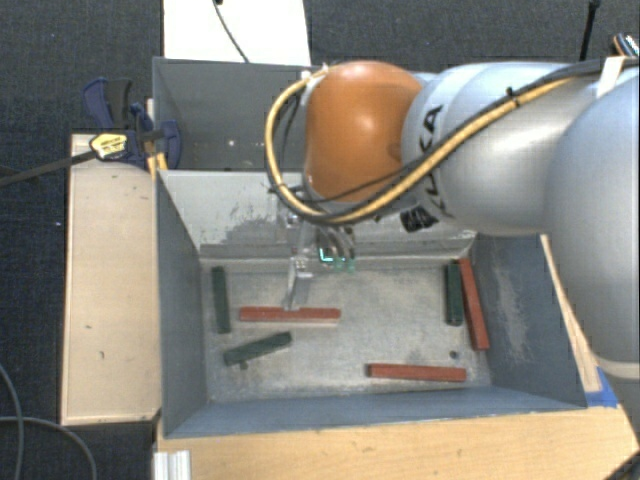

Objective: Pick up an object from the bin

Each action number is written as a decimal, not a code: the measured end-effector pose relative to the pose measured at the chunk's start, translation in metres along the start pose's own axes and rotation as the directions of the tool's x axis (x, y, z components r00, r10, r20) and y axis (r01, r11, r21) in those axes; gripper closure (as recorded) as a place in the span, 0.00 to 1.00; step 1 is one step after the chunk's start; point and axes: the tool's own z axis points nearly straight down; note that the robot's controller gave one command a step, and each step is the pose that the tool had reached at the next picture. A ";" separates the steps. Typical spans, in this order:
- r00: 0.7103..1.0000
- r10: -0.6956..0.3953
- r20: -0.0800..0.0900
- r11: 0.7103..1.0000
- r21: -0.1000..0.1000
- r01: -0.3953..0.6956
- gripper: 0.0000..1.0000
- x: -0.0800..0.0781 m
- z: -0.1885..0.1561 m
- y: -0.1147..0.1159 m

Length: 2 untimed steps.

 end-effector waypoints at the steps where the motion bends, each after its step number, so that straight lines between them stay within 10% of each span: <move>1: 0.993 -0.122 0.000 0.993 0.001 0.122 0.00 0.017 0.118 0.001; 2: 0.993 -0.118 0.009 0.993 -0.001 0.118 0.00 0.029 0.082 0.006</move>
Offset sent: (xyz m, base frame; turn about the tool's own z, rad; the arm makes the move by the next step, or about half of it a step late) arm -0.0160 0.0018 -0.1146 -0.1229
